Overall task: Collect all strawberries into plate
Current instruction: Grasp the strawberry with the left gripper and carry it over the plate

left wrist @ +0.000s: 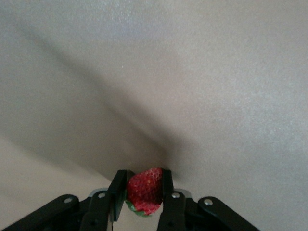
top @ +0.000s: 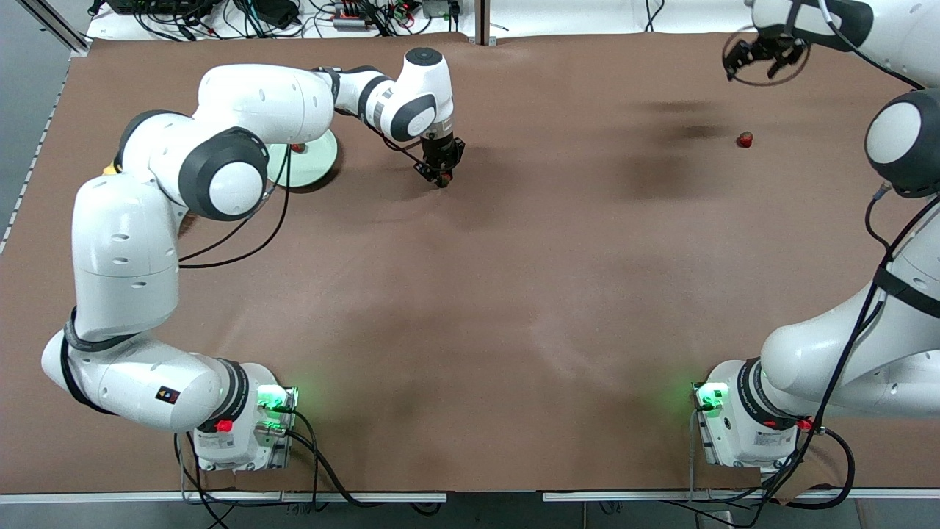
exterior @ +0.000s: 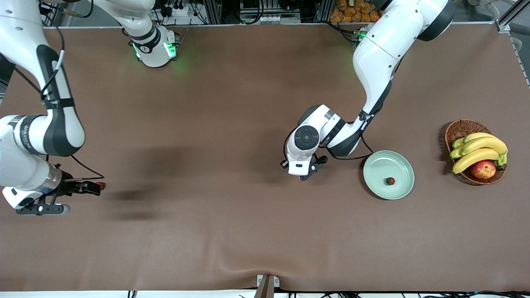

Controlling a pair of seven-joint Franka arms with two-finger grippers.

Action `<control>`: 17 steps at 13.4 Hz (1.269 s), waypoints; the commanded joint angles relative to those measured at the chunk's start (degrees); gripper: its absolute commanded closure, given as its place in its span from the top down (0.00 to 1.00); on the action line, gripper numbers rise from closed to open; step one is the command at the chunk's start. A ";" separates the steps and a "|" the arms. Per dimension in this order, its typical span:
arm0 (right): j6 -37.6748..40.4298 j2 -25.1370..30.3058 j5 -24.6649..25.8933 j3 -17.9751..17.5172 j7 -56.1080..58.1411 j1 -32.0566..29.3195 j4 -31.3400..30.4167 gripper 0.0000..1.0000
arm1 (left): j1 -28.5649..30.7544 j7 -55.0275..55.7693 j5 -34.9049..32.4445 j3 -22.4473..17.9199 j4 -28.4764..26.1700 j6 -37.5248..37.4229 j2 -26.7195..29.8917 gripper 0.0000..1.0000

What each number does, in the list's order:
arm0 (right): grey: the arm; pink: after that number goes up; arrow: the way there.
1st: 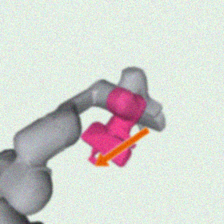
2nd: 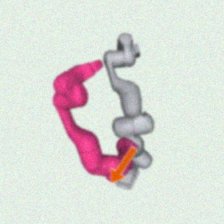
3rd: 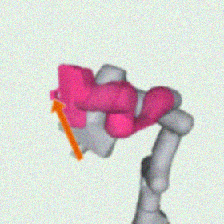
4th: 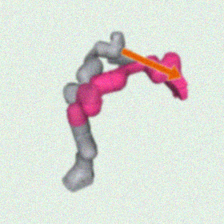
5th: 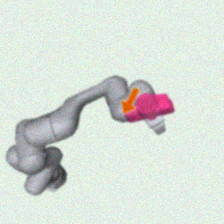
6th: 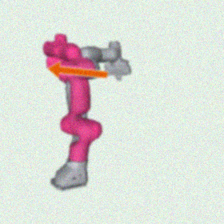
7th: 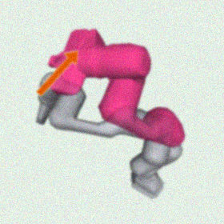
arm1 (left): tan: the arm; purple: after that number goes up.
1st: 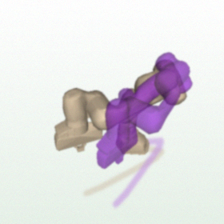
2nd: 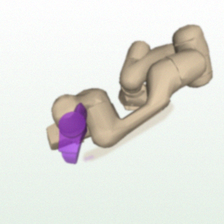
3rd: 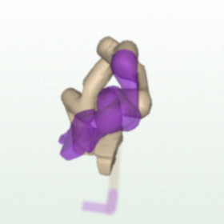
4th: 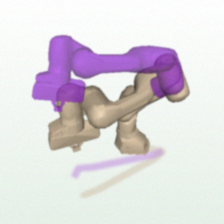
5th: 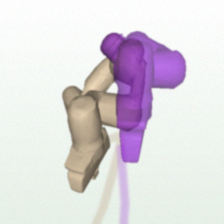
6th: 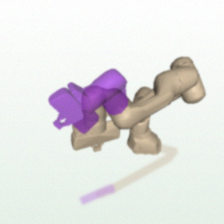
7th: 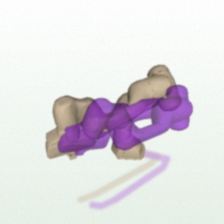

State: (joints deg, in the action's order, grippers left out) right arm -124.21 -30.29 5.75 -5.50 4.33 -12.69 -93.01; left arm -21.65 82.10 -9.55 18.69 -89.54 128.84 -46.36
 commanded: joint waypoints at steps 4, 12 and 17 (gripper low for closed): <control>-9.81 -3.98 0.84 -1.09 1.81 -3.03 -5.78 1.00 | 10.73 -13.51 -2.23 -0.06 -0.45 -8.24 5.13 0.00; -12.91 -8.21 0.75 -1.09 15.79 -6.12 -5.86 1.00 | 24.28 -34.72 -2.23 -0.06 -2.56 -13.79 6.90 0.00; -12.47 -9.44 0.75 -1.09 18.34 -6.29 -6.04 1.00 | 26.04 -35.43 -2.93 -0.06 -3.45 -13.88 7.42 1.00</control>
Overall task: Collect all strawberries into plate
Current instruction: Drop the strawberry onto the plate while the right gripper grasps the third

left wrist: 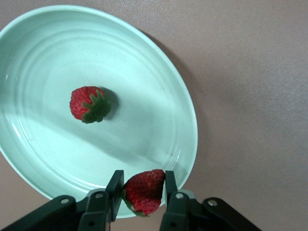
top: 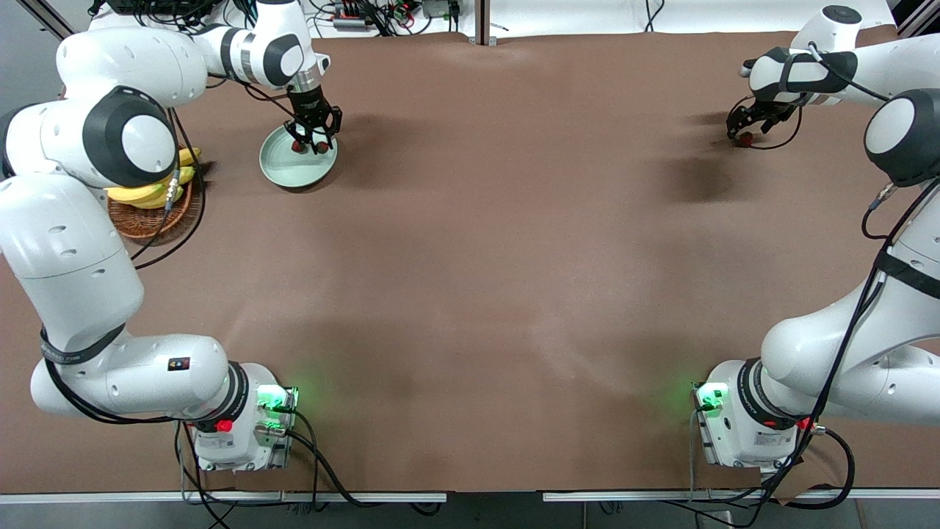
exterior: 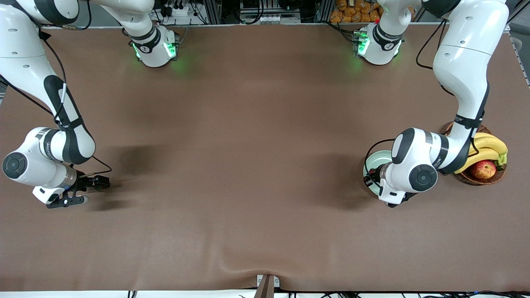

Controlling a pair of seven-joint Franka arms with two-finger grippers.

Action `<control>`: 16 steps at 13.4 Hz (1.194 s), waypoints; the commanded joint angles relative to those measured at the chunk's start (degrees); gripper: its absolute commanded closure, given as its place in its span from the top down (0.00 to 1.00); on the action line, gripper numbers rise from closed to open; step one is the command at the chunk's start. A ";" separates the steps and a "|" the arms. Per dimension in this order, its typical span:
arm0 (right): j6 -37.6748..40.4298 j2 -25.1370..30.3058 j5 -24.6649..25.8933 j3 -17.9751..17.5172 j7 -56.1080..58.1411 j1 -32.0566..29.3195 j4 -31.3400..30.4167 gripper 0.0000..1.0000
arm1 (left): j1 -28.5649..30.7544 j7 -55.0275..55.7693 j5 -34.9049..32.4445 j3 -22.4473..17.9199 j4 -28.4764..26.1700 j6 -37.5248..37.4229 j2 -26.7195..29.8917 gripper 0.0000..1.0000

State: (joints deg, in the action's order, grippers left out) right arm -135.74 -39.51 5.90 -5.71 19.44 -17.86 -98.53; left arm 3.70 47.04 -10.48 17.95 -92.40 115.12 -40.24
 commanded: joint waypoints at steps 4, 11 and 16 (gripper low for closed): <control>-0.75 -0.65 0.52 -0.89 3.58 -1.83 -0.52 1.00 | 0.60 -0.63 -2.00 0.68 -0.42 -1.04 5.51 1.00; 2.42 -0.56 -0.10 -0.97 3.41 -2.45 -0.26 0.00 | -0.18 0.16 -1.73 5.51 1.86 -2.71 11.32 1.00; 2.50 0.49 -0.01 -1.59 3.50 -1.31 1.32 0.00 | -3.34 2.00 -1.20 5.96 4.15 -1.83 10.00 1.00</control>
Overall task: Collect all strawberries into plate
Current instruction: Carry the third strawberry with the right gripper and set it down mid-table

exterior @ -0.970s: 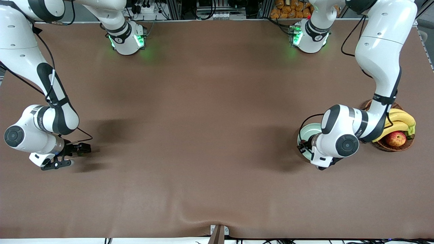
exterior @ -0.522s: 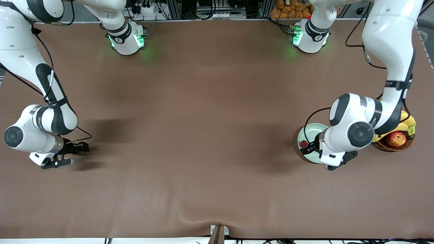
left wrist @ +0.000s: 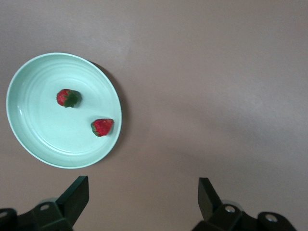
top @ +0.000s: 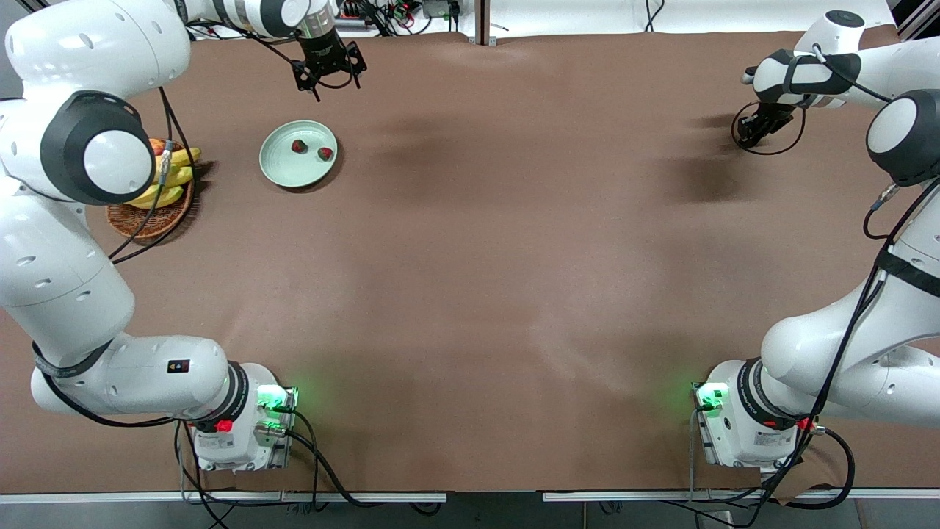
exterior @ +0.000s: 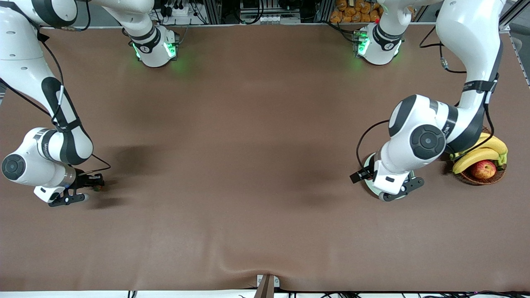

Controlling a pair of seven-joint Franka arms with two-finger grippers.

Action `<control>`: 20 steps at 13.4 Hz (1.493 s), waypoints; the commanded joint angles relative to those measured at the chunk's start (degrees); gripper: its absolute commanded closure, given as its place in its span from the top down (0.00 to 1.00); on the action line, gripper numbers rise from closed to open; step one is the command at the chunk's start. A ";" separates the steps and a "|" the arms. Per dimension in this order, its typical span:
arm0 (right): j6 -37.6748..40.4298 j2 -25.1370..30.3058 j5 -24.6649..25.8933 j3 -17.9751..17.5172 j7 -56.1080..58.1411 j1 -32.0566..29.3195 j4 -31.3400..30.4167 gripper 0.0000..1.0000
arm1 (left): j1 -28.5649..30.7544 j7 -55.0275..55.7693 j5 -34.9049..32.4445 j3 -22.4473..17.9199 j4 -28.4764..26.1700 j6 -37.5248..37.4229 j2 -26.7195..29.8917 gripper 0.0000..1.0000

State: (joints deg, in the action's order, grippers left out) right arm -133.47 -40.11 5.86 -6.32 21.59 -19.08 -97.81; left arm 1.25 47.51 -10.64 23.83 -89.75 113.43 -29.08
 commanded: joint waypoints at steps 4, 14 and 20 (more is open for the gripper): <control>0.23 4.77 0.03 -5.44 1.26 2.10 1.13 0.00 | -2.04 2.67 -1.22 0.16 1.59 0.30 -1.24 1.00; -0.48 4.33 -0.24 -11.70 -26.30 20.02 4.56 0.00 | -2.22 2.33 -0.96 1.04 3.70 1.71 -0.98 1.00; -0.74 2.23 0.38 -11.44 -50.56 34.43 7.98 0.00 | -1.52 2.06 -0.96 0.95 3.53 1.71 -1.06 1.00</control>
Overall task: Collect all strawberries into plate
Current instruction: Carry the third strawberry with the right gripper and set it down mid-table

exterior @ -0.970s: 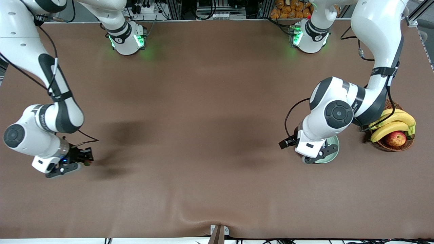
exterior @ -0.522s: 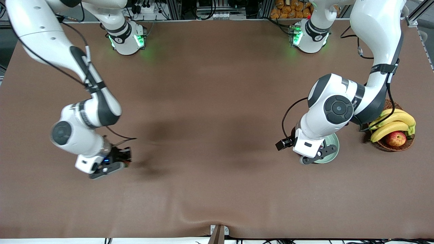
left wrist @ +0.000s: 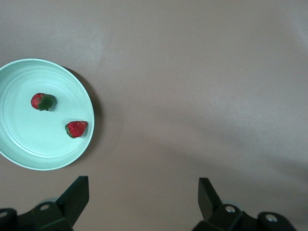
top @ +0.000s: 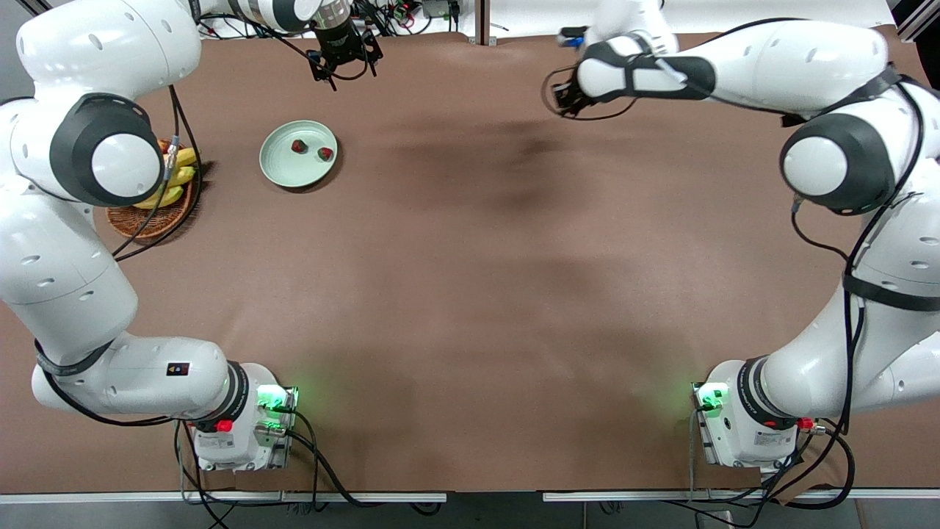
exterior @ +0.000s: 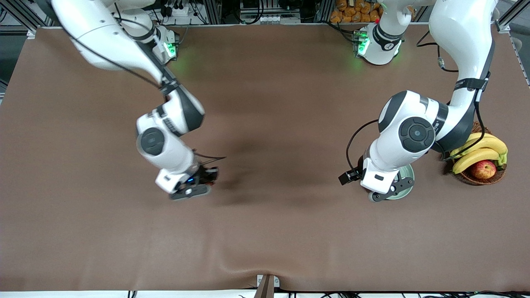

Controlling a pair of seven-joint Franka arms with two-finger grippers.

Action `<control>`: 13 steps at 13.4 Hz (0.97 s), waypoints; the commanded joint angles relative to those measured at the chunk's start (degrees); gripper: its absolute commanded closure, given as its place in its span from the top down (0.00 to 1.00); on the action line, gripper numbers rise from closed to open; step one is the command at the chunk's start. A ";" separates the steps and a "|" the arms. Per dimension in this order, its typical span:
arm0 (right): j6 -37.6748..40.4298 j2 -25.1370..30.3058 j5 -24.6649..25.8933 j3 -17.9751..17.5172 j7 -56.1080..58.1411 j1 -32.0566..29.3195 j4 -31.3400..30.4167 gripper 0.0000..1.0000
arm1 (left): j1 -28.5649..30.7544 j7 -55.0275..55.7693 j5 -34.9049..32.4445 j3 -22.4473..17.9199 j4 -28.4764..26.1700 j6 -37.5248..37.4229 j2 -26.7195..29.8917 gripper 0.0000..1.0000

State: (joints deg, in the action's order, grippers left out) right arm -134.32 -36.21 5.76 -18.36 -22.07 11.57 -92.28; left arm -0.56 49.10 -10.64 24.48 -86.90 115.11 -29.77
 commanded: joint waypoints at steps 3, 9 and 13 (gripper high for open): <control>-0.15 -4.65 0.74 0.78 -17.45 10.46 6.75 0.00 | 0.38 0.64 -0.96 0.31 0.33 -0.15 -0.73 1.00; -4.81 -14.39 1.00 9.02 -37.14 27.94 16.14 0.00 | 0.38 1.08 -0.87 0.31 -0.89 -0.67 -1.08 1.00; -4.98 -21.08 1.00 10.45 -46.03 33.25 23.80 0.00 | 0.56 0.91 -0.87 0.31 -1.78 -0.67 -1.69 1.00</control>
State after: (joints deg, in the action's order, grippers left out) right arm -140.01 -53.51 5.93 -8.50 -64.93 43.86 -74.45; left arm -0.28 49.11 -10.64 24.39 -88.29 114.80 -31.29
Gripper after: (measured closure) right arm 0.705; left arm 0.000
